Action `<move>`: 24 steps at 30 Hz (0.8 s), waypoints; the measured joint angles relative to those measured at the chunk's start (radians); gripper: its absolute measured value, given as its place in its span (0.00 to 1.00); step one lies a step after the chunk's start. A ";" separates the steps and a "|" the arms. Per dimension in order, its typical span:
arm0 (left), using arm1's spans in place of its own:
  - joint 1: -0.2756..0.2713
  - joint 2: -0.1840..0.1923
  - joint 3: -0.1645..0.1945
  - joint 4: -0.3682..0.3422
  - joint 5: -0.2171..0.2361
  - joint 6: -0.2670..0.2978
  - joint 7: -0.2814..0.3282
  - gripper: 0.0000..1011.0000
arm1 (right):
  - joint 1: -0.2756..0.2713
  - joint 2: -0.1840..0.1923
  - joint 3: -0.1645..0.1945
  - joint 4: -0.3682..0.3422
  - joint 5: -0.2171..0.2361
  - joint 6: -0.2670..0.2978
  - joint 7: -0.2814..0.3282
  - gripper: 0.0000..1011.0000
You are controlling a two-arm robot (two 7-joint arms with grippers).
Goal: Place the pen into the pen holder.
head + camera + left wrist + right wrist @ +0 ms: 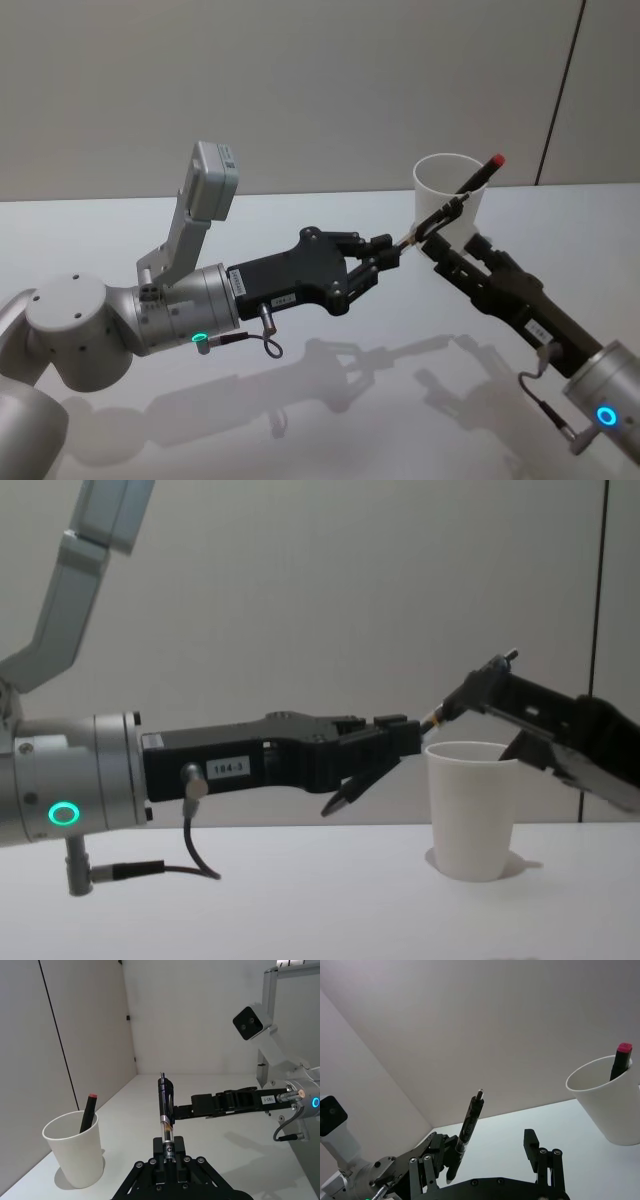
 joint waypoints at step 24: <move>0.000 0.000 0.000 0.000 0.000 0.000 0.000 0.12 | 0.061 -0.065 -0.034 0.068 0.011 0.013 -0.018 0.99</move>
